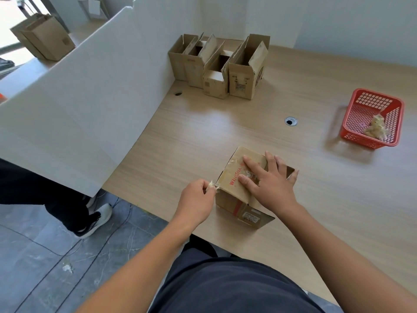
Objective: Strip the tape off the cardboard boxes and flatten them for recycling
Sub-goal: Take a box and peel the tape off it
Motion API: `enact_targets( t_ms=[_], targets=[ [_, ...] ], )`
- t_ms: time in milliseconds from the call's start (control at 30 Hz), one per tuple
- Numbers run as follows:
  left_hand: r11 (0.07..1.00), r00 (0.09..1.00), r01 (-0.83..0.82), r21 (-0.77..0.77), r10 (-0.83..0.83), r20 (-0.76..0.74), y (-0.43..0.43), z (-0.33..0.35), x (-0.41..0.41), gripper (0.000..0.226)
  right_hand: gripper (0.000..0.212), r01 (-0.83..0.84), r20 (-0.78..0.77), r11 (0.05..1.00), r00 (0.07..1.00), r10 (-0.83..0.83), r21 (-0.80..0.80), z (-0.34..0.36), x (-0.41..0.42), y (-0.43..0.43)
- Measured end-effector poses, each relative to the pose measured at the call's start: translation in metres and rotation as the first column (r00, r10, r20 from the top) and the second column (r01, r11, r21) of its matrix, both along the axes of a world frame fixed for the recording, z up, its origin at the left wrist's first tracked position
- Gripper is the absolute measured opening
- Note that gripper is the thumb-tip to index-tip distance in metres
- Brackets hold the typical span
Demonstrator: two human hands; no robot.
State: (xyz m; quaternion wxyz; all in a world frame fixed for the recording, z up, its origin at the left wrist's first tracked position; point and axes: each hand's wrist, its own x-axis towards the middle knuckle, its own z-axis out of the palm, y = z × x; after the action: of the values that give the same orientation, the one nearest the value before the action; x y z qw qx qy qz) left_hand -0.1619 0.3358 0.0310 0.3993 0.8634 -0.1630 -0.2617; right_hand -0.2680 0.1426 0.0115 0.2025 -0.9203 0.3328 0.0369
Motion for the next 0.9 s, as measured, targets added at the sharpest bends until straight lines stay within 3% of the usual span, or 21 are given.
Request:
enact_targets(
  t_ms=[133, 233, 367, 433, 567, 700, 900],
  targets=[
    [0.997, 0.995, 0.079, 0.005, -0.079, 0.065, 0.002, 0.002, 0.001, 0.028, 0.063, -0.002, 0.007, 1.0, 1.0, 0.002, 0.002, -0.001, 0.0, -0.002],
    [0.994, 0.977, 0.109, -0.023, -0.103, 0.187, 0.002, -0.003, 0.009, 0.016, 0.063, -0.008, 0.013, 1.0, 1.0, 0.008, 0.009, -0.001, 0.002, -0.001],
    [0.985, 0.989, 0.134, -0.111, -0.126, 0.075, 0.002, -0.015, 0.014, 0.037, 0.064, -0.005, 0.018, 1.0, 1.0, 0.005, 0.006, -0.003, 0.001, -0.001],
    [0.98, 0.986, 0.152, -0.128, -0.142, 0.088, 0.004, -0.02, 0.015, 0.042, 0.065, -0.006, 0.016, 1.0, 1.0, 0.006, 0.006, -0.003, 0.0, 0.001],
    [0.973, 0.97, 0.115, -0.202, -0.067, 0.232, 0.005, -0.024, 0.009, 0.034, 0.064, -0.006, 0.007, 1.0, 1.0, 0.006, 0.005, -0.001, 0.0, 0.0],
    [0.965, 0.884, 0.171, -0.201, -0.06, 0.464, 0.008, -0.018, -0.002, 0.025, 0.065, -0.024, 0.007, 1.0, 1.0, 0.024, -0.02, -0.001, 0.0, -0.002],
    [0.968, 0.875, 0.169, -0.188, -0.059, 0.481, 0.007, 0.002, -0.014, 0.015, 0.063, -0.035, 0.017, 0.999, 0.999, 0.034, 0.004, -0.002, 0.003, -0.006]
  ],
)
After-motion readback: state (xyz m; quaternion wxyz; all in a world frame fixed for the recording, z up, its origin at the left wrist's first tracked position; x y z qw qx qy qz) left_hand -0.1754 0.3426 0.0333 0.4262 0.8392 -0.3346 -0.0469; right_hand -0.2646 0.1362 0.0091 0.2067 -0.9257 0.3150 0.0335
